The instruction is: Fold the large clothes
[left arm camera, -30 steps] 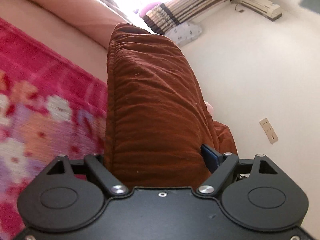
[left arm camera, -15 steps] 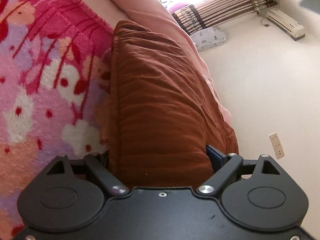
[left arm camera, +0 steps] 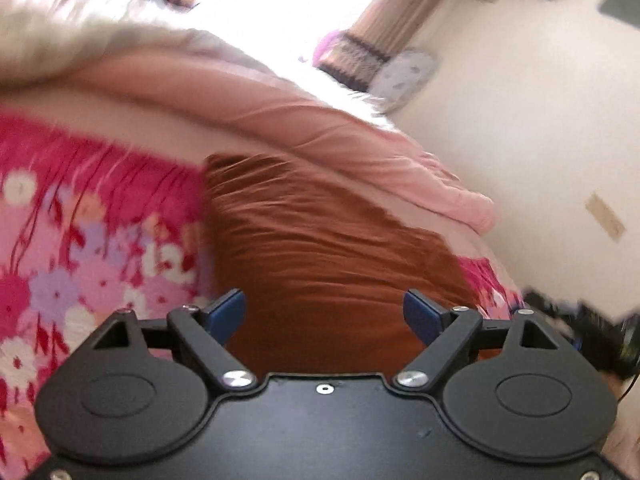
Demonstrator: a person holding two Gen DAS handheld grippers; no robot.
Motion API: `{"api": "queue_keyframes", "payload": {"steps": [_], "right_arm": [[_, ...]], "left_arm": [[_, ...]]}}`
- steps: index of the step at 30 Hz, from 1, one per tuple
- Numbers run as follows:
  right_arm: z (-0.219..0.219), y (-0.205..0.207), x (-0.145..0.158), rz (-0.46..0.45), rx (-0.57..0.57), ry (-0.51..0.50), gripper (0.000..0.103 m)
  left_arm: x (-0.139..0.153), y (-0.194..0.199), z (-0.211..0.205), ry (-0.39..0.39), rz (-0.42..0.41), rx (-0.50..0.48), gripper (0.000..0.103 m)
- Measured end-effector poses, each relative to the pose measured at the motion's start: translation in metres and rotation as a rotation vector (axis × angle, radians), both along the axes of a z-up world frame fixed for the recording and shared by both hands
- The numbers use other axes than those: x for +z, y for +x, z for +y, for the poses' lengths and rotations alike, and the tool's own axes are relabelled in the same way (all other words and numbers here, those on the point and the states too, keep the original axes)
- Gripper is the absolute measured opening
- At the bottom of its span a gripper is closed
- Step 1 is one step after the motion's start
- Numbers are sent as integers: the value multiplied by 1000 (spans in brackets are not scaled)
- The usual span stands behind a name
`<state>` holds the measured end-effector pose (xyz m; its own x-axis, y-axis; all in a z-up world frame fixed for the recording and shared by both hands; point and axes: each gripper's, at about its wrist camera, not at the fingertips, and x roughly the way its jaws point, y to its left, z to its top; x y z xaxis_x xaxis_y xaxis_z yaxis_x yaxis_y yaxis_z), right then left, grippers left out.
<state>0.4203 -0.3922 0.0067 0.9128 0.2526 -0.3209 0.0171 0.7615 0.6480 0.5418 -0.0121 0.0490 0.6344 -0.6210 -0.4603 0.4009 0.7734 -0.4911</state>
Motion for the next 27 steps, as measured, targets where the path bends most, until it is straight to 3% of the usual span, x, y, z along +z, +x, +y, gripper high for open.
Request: {"api": "queue_keyframes", "payload": {"steps": [3, 4, 6, 9, 11, 15, 19, 27], "right_arm": [[44, -11, 28, -20, 15, -142, 36], [59, -12, 35, -26, 22, -193, 33], [88, -18, 42, -28, 13, -300, 31], [121, -27, 39, -7, -48, -461, 31], [131, -27, 29, 36, -84, -514, 31], [131, -19, 1, 128, -106, -527, 29], [125, -13, -23, 191, -111, -503, 18], [128, -23, -32, 179, -119, -490, 14]], "left_arm": [[7, -38, -27, 70, -88, -11, 87], [4, -46, -35, 91, -106, -9, 87], [-5, -62, -46, 115, -126, -3, 85], [-30, -71, -59, 145, -82, 4, 84], [-48, -69, -67, 166, -62, 7, 84], [-68, -73, -79, 227, -103, 16, 84], [-83, -66, -78, 212, -91, 24, 84], [-74, -73, -79, 233, -97, 31, 84]]}}
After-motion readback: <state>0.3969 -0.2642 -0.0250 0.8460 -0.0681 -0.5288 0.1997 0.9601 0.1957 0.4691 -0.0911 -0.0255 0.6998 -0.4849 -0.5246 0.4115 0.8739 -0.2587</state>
